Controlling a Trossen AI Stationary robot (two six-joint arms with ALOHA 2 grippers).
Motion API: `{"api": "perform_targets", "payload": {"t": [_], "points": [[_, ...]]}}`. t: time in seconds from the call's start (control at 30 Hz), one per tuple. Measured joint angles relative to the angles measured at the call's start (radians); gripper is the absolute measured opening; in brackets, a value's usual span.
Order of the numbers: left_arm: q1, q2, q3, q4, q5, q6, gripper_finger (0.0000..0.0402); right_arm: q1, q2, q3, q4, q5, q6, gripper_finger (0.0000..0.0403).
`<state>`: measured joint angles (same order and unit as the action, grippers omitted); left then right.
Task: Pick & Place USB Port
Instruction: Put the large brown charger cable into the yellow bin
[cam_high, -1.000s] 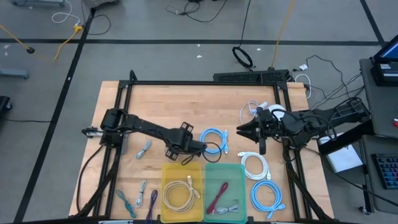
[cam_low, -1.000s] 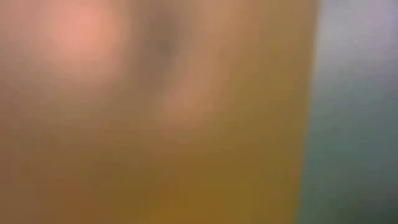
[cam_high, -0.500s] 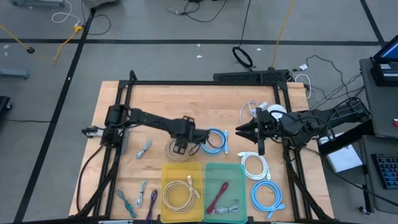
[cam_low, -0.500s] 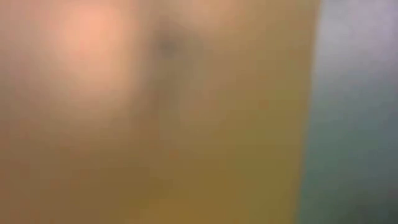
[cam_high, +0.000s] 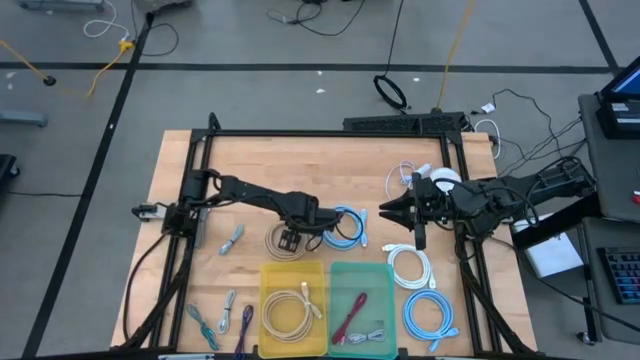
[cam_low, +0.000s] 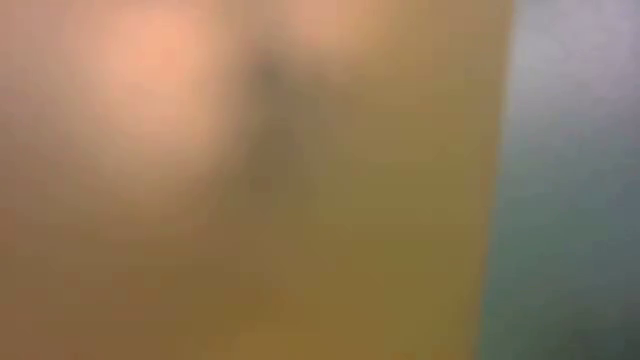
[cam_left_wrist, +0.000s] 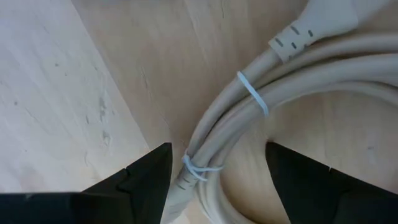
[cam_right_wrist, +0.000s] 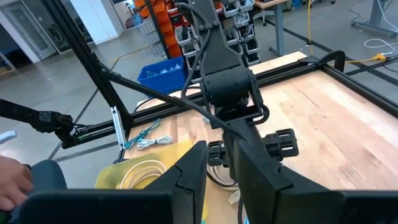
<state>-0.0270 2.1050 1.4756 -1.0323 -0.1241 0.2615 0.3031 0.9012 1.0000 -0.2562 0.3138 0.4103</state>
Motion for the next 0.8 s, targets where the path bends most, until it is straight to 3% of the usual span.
{"api": "perform_targets", "payload": {"t": [0.1, 0.27, 0.4, 0.53, 0.63, 0.8], "points": [[-0.001, 0.009, -0.001, 0.012, 0.0, -0.072, 0.0222, 0.0, 0.0, 0.0, 0.0, 0.0, 0.0, 0.0073], [0.031, 0.012, -0.003, 0.018, 0.085, -0.18, 0.005, 0.0, 0.0, 0.0, 0.003, -0.001, -0.003, 0.0073], [0.075, 0.001, -0.003, 0.017, 0.09, -0.33, 0.0052, 0.0, 0.0, 0.0, 0.005, -0.001, -0.003, 0.0073], [0.136, -0.036, -0.012, -0.041, -0.032, -0.413, 0.0052, 0.0, 0.0, 0.0, 0.028, -0.001, -0.003, 0.0073], [0.191, -0.109, -0.008, -0.094, -0.06, -0.497, 0.0052, 0.0, 0.0, 0.0, 0.063, -0.002, -0.007, 0.0073], [0.237, -0.273, -0.011, -0.205, 0.054, -0.607, 0.0052, 0.0, -0.001, 0.0, 0.07, -0.002, -0.014, 0.0073]]}}
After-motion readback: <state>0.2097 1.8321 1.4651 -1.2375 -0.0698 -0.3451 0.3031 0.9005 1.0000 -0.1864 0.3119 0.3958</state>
